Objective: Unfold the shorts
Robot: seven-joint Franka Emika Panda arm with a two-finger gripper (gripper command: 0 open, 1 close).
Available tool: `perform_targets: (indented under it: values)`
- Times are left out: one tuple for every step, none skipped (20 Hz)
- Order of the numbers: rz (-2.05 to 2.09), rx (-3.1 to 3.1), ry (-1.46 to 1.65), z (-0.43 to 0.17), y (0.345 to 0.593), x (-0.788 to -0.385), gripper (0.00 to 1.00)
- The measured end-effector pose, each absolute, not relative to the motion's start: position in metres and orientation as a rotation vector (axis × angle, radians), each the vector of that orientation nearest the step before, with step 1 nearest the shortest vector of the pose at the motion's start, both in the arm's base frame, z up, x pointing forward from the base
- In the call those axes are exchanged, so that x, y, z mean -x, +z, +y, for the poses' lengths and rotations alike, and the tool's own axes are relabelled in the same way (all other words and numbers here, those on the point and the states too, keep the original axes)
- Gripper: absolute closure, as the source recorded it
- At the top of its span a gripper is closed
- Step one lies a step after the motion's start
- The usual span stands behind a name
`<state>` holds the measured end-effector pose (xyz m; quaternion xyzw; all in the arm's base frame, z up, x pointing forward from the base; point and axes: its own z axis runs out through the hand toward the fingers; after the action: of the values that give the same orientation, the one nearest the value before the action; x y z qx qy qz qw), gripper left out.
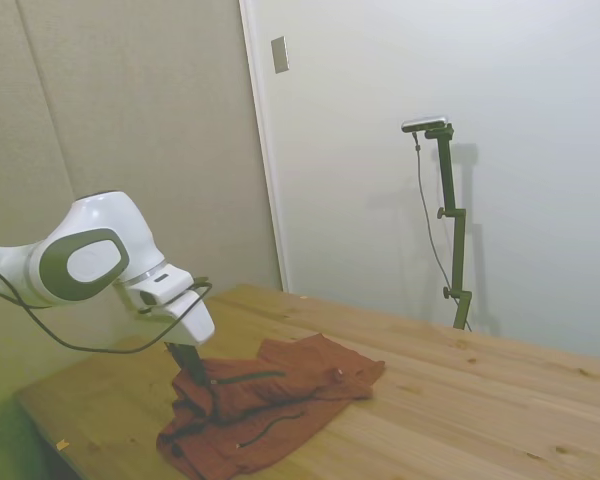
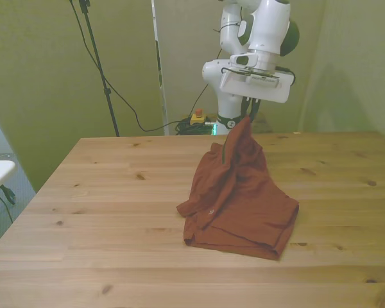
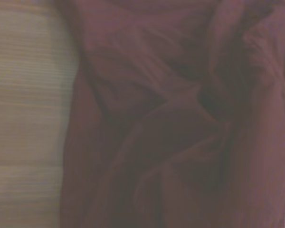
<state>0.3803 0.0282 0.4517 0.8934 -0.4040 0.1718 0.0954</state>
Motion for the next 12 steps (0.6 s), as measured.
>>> perform_targets:
  values:
    - [-1.195, -2.61, 0.546, 0.033, 0.451, -0.377, 1.0]
    - [-1.196, -2.575, 0.584, 0.037, 0.449, -0.374, 1.0]
    - [-1.199, -2.544, 0.615, 0.04, 0.448, -0.371, 1.0]
    - [-1.208, -2.516, 0.643, 0.043, 0.447, -0.369, 1.0]
    - [-1.219, -2.49, 0.67, 0.045, 0.446, -0.367, 1.0]
    - [-1.226, -2.465, 0.696, 0.049, 0.445, -0.365, 1.0]
    - [-1.232, -2.445, 0.72, 0.053, 0.444, -0.364, 1.0]
    - [-1.232, -2.428, 0.744, 0.058, 0.443, -0.362, 1.0]
    - [-1.228, -2.419, 0.764, 0.065, 0.442, -0.362, 1.0]
    - [-1.222, -2.417, 0.776, 0.071, 0.441, -0.361, 1.0]
    - [-1.217, -2.419, 0.785, 0.077, 0.44, -0.36, 1.0]
    - [-1.207, -2.425, 0.789, 0.083, 0.439, -0.359, 1.0]
